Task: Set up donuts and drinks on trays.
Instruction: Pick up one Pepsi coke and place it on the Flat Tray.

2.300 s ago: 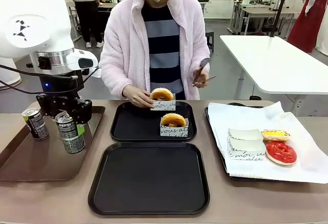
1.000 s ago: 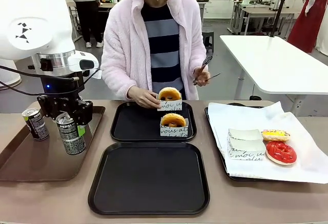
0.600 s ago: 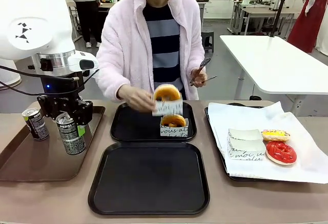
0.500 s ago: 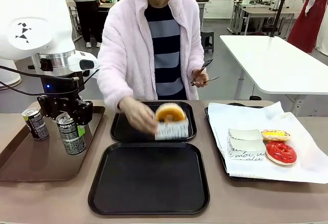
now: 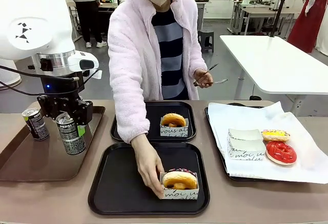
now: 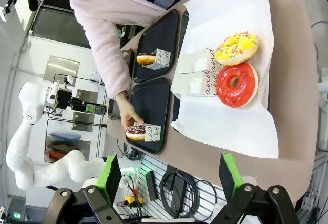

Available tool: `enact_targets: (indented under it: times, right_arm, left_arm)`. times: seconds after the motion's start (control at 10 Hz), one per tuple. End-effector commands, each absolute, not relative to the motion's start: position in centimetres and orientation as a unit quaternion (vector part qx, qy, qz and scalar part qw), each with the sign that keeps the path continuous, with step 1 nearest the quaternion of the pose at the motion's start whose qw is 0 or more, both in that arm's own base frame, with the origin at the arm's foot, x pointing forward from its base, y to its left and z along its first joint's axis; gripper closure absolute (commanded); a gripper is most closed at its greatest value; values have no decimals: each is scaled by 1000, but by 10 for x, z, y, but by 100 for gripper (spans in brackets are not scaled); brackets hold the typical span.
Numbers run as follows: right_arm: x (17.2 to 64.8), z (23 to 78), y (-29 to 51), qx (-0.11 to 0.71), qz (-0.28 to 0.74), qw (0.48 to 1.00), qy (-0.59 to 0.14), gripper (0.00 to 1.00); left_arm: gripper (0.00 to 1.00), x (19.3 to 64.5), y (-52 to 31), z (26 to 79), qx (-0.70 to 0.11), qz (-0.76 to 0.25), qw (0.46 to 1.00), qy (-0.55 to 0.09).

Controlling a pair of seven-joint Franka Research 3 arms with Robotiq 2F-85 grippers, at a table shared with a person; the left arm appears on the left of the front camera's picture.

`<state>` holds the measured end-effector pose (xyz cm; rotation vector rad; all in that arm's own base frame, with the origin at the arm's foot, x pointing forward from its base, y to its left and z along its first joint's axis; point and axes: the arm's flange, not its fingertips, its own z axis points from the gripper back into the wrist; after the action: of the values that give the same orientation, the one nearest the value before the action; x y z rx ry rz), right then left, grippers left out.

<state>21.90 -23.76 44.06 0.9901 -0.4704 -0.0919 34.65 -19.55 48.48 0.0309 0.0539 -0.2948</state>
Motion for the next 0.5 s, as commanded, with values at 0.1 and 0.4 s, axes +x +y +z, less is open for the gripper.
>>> enact_targets:
  times: [0.1,0.4]
  right_arm:
    - [220,441,-238,476,-38,847,-233,0]
    - [220,441,-238,476,-38,847,-233,0]
  left_arm:
    - [41,345,-195,489,16,-153,988,27]
    - [41,345,-195,489,16,-153,988,27]
